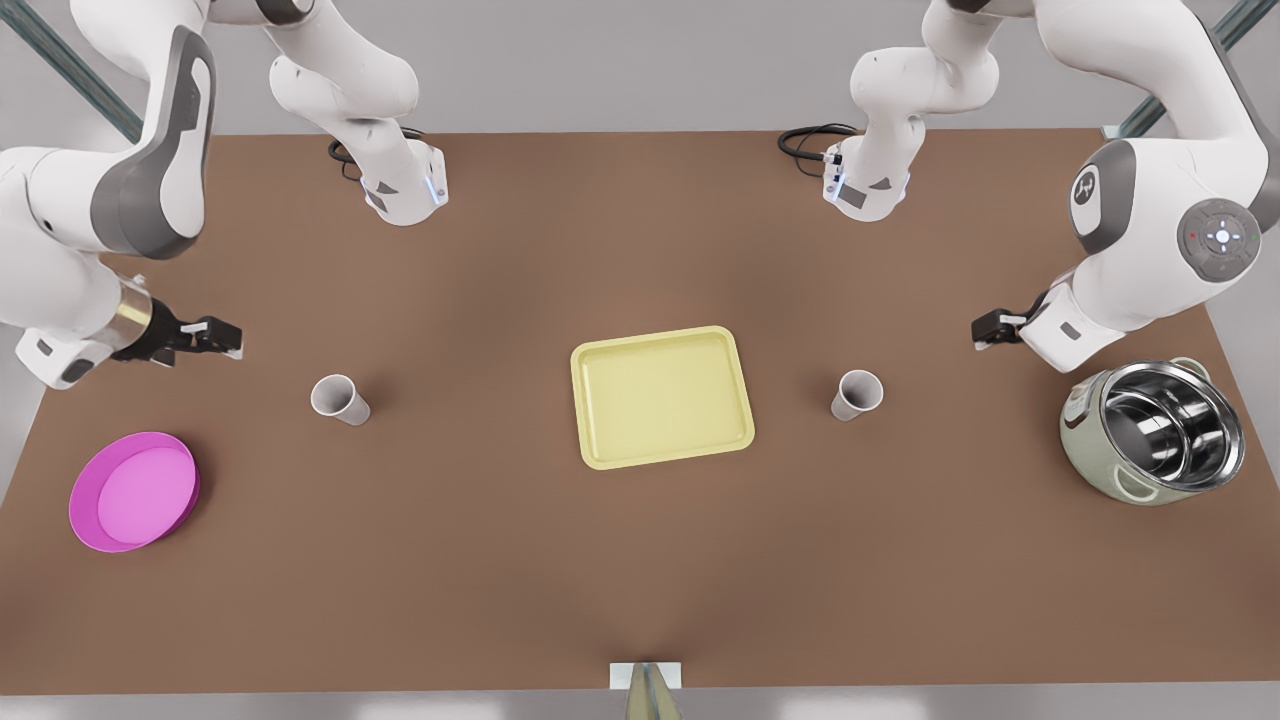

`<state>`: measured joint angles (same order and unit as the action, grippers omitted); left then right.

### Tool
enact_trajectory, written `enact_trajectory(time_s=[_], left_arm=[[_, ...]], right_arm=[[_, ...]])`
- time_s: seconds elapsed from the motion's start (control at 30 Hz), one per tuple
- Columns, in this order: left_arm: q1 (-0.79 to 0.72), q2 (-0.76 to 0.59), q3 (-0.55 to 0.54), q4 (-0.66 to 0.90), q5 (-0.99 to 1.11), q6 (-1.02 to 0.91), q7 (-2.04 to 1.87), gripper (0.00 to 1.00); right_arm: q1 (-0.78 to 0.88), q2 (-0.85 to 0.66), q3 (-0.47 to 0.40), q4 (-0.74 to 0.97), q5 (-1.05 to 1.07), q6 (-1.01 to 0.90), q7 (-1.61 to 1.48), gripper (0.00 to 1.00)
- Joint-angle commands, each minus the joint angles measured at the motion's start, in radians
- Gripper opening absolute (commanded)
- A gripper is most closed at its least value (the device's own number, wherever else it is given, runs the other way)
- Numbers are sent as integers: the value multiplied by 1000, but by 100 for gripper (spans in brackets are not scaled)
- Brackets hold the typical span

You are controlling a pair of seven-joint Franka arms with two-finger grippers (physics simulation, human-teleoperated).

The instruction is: Use both arms to respectively pick up the white IKEA cups from the middle-left and middle-right positions, then place the white IKEA cups onto the middle-middle tray, ensuring that the cups remain upright and do not tip over

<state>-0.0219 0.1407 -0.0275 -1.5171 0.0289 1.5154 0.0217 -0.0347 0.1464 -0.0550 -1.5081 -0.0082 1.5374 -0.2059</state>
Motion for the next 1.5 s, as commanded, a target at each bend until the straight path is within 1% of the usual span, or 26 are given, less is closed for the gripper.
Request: enact_trajectory(time_s=[0.0, 0.07, 0.1, 0.13, 0.2, 0.27, 0.3, 0.37, 0.43, 0.47, 0.5, 0.53, 0.7, 0.9, 0.93, 0.97, 1.0, 1.03, 1.13, 1.27, 1.3, 1.33, 1.37, 1.4, 1.43, 1.47], left_arm=[[0, -1, 0, 0, 0, 20, 12, 100], [-7, 14, -11, 0, 6, 28, 7, 100], [-9, 57, -20, -24, 0, 45, 6, 100], [-49, 100, -17, -98, 2, 152, 3, 100], [-75, 142, -19, -193, -26, 296, 4, 100], [-81, 166, -19, -229, -26, 345, 4, 100], [-79, 166, -19, -262, -26, 388, 4, 100], [-78, 178, -17, -265, -26, 410, 3, 100], [-81, 172, -15, -327, -27, 413, -54, 100], [-81, 174, -15, -347, -67, 427, -54, 100], [-81, 178, -15, -388, -67, 485, -54, 100], [-75, 181, -14, -440, -67, 558, -52, 100], [-69, 217, -9, -462, -69, 606, -49, 100], [-69, 238, -9, -529, -69, 648, -49, 100], [-69, 243, -9, -529, -69, 657, -51, 85], [-69, 244, -9, -529, -70, 663, -52, 55], [-70, 246, -9, -529, -115, 667, -52, 39], [-70, 254, -11, -529, -175, 683, -52, 30], [-73, 260, -11, -529, -175, 683, -54, 21], [-75, 249, -17, -520, -170, 674, -49, 21], [-75, 258, -38, -486, -168, 649, -54, 21], [-78, 257, -38, -391, -168, 517, -104, 21], [-82, 255, -57, -296, -167, 408, -160, 21], [-96, 260, -114, -278, -167, 402, -244, 21], [-112, 261, -172, -261, -168, 404, -353, 21], [-151, 261, -193, -255, -164, 425, -457, 21]], right_arm=[[3, -2, 0, 0, 2, 30, -124, 100], [1, 24, 1, -32, 7, -5, -125, 100], [12, 25, 3, -72, -1, 4, -119, 100], [12, 30, 3, -135, -25, 73, -118, 100], [42, 55, 7, -187, -95, 174, -55, 100], [26, 53, 6, -277, -85, 274, -55, 100], [26, 64, 6, -287, -85, 312, -55, 100], [22, 67, 4, -363, -85, 435, -53, 100], [21, 71, 6, -432, -72, 536, -47, 100], [19, 70, 6, -452, -72, 572, -47, 100], [-16, 88, 6, -503, -73, 673, -53, 100], [-24, 110, 6, -512, -73, 704, -61, 100], [-30, 134, 6, -543, -70, 734, -61, 100], [-30, 176, 6, -552, -41, 739, -61, 100], [-28, 176, 6, -560, -41, 741, -61, 100], [-28, 176, 6, -575, -41, 753, -61, 100], [-30, 176, 6, -581, -41, 762, -61, 100], [-30, 182, 6, -587, -41, 771, -61, 100], [-30, 206, 6, -587, -39, 779, -61, 100], [-31, 233, 6, -578, -29, 785, -61, 100], [-31, 234, 6, -578, -29, 785, -61, 98], [-31, 234, 6, -578, -29, 785, -61, 86], [-31, 234, 6, -577, -29, 785, -61, 71], [-31, 236, 6, -574, -29, 785, -61, 52], [-31, 240, 6, -570, -29, 784, -61, 46], [-30, 240, 6, -569, -29, 782, -61, 39]])
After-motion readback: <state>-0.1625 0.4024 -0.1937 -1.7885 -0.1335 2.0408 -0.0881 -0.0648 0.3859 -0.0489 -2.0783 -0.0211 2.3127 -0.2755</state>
